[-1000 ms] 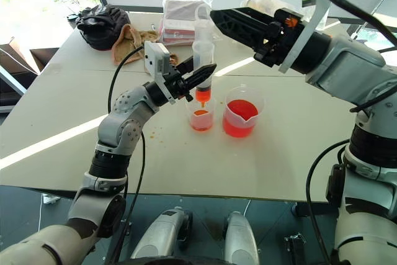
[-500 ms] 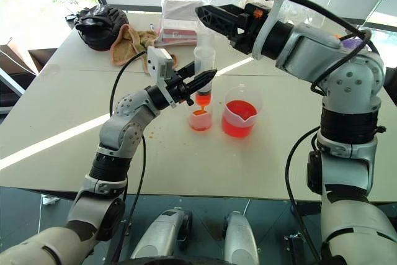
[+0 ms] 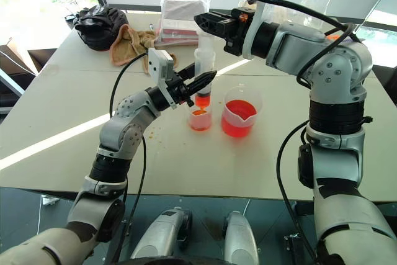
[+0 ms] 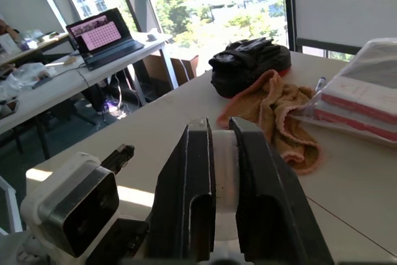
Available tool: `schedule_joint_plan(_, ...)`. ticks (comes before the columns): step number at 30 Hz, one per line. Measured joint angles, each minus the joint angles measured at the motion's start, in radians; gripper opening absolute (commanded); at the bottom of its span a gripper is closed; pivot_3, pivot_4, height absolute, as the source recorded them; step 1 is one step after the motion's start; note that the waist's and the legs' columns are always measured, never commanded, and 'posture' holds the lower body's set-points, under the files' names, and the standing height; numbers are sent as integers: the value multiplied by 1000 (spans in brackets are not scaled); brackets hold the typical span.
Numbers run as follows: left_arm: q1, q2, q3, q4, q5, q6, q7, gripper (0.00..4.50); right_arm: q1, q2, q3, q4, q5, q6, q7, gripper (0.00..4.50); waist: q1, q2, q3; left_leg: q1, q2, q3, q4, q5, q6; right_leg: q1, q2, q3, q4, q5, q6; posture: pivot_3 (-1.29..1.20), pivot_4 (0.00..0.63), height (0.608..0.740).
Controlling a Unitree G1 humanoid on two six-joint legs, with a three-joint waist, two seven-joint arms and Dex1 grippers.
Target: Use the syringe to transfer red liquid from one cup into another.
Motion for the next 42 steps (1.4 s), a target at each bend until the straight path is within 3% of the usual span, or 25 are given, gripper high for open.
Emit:
schedule_joint_plan(11,1,7,-18,0,-3,3,-19,1475,2,-10,-18,-43,-14,112,44,36,-3,0,0,0,0,0,0,0,0,0,0,0,0,0,0,0,150,740)
schedule_joint_plan(42,-8,63,-33,3,-18,3,-44,1475,105,40,-22,-120,-57,120,47,36,-19,0,0,0,0,0,-1,0,0,0,0,0,0,0,0,0,150,740)
